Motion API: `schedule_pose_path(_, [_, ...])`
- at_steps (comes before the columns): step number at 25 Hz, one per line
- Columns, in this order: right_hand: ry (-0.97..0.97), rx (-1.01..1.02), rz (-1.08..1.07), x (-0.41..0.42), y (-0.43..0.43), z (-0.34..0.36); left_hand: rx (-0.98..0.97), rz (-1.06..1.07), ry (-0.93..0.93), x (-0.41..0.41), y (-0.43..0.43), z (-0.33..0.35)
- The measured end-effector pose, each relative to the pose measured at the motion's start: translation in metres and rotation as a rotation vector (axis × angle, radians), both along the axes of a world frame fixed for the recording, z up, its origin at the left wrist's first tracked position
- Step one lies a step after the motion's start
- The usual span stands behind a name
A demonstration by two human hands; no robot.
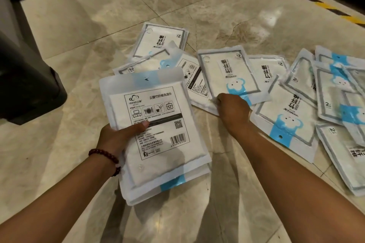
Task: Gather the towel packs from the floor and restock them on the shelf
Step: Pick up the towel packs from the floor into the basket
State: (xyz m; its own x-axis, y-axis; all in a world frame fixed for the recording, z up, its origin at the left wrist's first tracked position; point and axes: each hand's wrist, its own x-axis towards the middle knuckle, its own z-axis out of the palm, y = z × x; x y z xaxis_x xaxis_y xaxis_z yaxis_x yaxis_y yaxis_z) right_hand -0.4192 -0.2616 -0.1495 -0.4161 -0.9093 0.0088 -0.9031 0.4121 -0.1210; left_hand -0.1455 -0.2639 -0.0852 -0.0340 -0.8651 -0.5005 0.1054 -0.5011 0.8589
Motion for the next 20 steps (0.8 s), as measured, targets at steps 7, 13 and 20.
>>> schedule_pose_path(7, [-0.263, 0.007, 0.364, 0.042, 0.086, 0.032, 0.024, -0.044, -0.036, 0.014, 0.005, -0.005])
schedule_pose_path(13, [-0.225, -0.021, -0.051, 0.012, 0.066, 0.027, 0.053, -0.044, -0.04, 0.024, 0.015, -0.008])
schedule_pose_path(20, [-0.265, 0.157, -0.292, 0.01, 0.062, 0.013, 0.05, -0.039, -0.049, 0.026, 0.021, -0.008])
